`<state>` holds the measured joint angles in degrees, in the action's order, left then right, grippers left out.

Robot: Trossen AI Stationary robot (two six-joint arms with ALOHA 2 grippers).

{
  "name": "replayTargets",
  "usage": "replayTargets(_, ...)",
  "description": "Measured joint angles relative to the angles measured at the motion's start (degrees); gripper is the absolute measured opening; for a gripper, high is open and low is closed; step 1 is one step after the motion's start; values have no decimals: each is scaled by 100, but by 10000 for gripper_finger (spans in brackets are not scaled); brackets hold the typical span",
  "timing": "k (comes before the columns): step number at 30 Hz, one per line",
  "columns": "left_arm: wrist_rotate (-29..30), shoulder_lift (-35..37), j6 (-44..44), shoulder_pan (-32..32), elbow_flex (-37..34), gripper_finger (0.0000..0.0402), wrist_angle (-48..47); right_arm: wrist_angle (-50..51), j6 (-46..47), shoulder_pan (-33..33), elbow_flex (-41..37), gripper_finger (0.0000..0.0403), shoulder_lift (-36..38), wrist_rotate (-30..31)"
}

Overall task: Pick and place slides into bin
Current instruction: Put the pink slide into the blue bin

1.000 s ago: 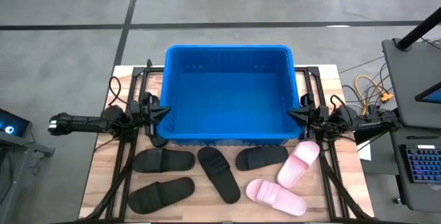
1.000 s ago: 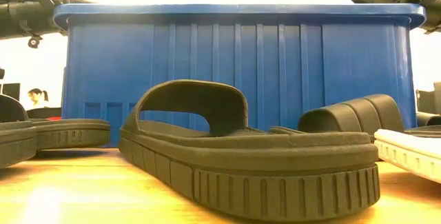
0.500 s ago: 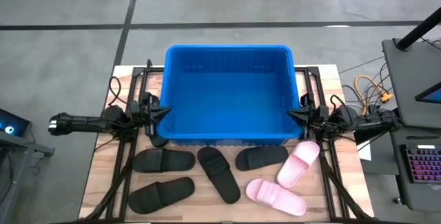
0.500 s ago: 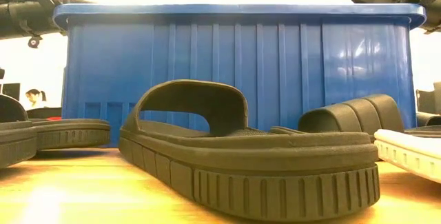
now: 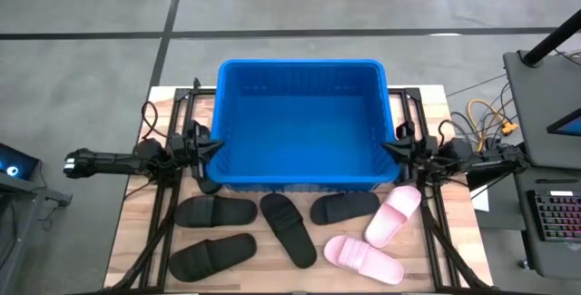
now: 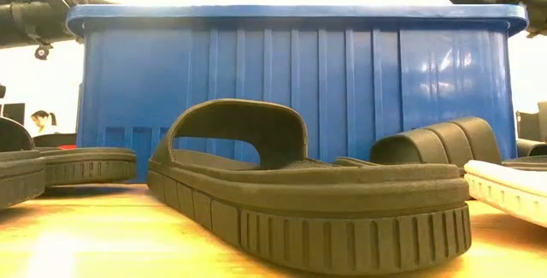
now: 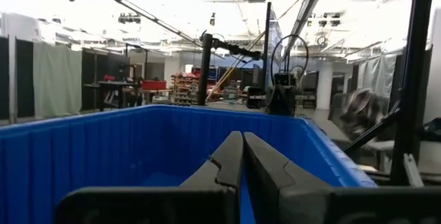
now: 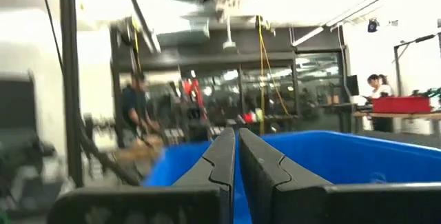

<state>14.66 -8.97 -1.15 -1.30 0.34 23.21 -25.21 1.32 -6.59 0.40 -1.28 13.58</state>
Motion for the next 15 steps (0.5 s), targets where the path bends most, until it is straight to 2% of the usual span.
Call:
replayTargets(5,36,10,-287,0,2,0,420,-624,925,2,0,13,0,125)
replayTargets(10,83,-61,-302,0,3,0,1575,-1985,1538,2,5,13,-4,965)
replayTargets(13,85,-126,-299,2,90,0,2087,-2708,1538,2,7,13,-1,1608)
replayTargets(15,83,-201,-295,2,224,0,2337,-2993,1529,2,9,13,2,1797)
